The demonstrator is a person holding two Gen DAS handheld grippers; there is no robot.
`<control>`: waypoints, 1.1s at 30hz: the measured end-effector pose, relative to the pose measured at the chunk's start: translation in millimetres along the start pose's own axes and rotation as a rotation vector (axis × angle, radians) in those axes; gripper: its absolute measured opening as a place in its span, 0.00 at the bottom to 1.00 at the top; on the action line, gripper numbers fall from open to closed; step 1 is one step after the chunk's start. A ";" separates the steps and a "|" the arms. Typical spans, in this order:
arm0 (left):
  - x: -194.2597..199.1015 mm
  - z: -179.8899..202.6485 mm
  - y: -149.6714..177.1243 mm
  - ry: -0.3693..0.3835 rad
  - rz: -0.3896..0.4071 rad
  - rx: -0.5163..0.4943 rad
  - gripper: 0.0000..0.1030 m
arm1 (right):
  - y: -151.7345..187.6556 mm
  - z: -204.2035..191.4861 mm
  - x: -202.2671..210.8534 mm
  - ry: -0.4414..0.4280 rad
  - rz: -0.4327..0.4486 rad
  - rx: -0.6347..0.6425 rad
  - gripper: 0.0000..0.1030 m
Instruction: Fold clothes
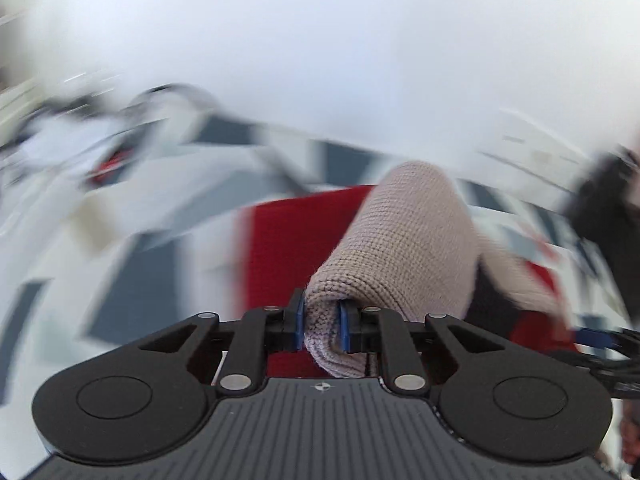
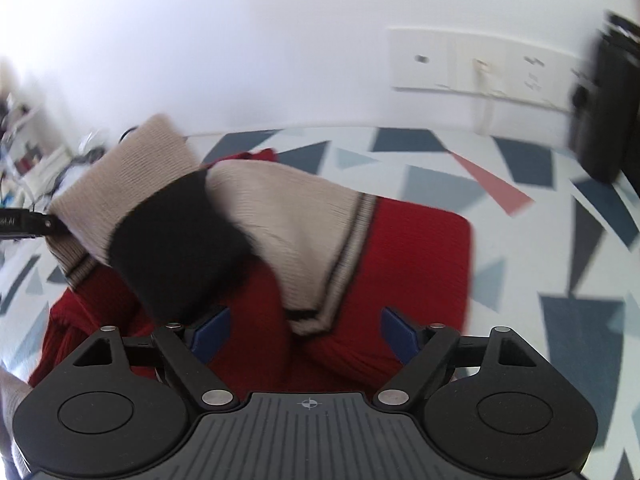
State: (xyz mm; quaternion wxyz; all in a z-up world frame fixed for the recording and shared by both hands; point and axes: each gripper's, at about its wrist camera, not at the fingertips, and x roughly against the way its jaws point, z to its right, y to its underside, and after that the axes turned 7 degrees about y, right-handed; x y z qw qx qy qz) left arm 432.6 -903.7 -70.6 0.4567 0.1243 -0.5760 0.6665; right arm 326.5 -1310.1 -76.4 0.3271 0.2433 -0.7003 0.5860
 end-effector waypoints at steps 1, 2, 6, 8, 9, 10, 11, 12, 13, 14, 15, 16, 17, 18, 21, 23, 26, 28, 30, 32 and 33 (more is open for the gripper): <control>1.8 -11.2 2.9 -0.032 -0.005 -0.001 0.16 | -2.9 -5.9 -4.5 -0.006 -0.003 0.009 0.77; 3.5 -22.2 5.8 -0.064 -0.011 -0.004 0.16 | -5.9 -11.9 -9.0 -0.011 -0.007 0.017 0.77; 6.7 -47.1 21.8 -0.142 -0.043 -0.022 0.16 | -15.1 -8.1 -25.8 -0.032 -0.018 -0.086 0.76; 5.8 -50.5 28.0 -0.151 -0.068 -0.031 0.17 | -19.3 -2.9 -34.0 -0.042 -0.023 -0.154 0.72; 4.8 -51.2 30.2 -0.151 -0.085 -0.034 0.17 | -21.5 -0.3 -38.2 -0.047 -0.025 -0.188 0.64; 3.7 -51.8 32.5 -0.151 -0.101 -0.037 0.17 | -23.6 2.3 -42.3 -0.052 -0.028 -0.222 0.52; 0.6 -48.7 34.0 -0.147 -0.113 -0.050 0.17 | -25.8 4.9 -46.4 -0.057 -0.030 -0.256 0.47; -2.5 -45.5 35.5 -0.142 -0.124 -0.064 0.17 | -27.9 7.4 -50.6 -0.061 -0.033 -0.290 0.40; -5.6 -42.2 37.0 -0.138 -0.135 -0.077 0.17 | -29.1 10.6 -52.8 -0.064 -0.032 -0.320 0.33; -8.7 -38.9 38.5 -0.134 -0.146 -0.090 0.17 | -27.3 15.8 -48.6 -0.057 -0.021 -0.335 0.29; -11.8 -35.7 40.0 -0.130 -0.158 -0.104 0.17 | -25.4 21.0 -44.4 -0.051 -0.010 -0.351 0.23; -14.9 -32.4 41.5 -0.125 -0.169 -0.117 0.17 | -23.6 26.2 -40.3 -0.045 0.001 -0.367 0.14; -19.4 -33.4 41.8 -0.119 -0.181 -0.091 0.17 | -21.8 31.4 -36.1 -0.039 0.012 -0.382 0.13; -22.3 -35.3 41.1 -0.114 -0.189 -0.067 0.17 | -19.9 36.7 -31.9 -0.032 0.023 -0.398 0.13; -25.0 -37.8 40.5 -0.108 -0.183 -0.047 0.18 | -12.7 56.6 -18.3 0.007 0.062 -0.448 0.12; -26.8 -34.7 40.6 -0.114 -0.188 -0.087 0.18 | -5.2 75.4 -11.2 0.014 0.087 -0.524 0.12; -29.3 -32.6 38.1 -0.120 -0.200 -0.119 0.19 | 9.6 105.0 2.5 0.040 0.152 -0.664 0.09; -30.5 -34.1 36.1 -0.118 -0.202 -0.104 0.19 | 19.6 127.1 14.4 0.102 0.201 -0.747 0.09; -31.5 -33.6 35.3 -0.122 -0.201 -0.102 0.20 | 28.9 149.1 27.1 0.180 0.233 -0.808 0.09; -31.9 -31.5 35.7 -0.128 -0.199 -0.113 0.20 | 37.7 167.7 41.2 0.290 0.254 -0.829 0.09; -32.2 -30.6 35.9 -0.131 -0.199 -0.119 0.20 | 41.8 175.9 48.0 0.351 0.261 -0.835 0.09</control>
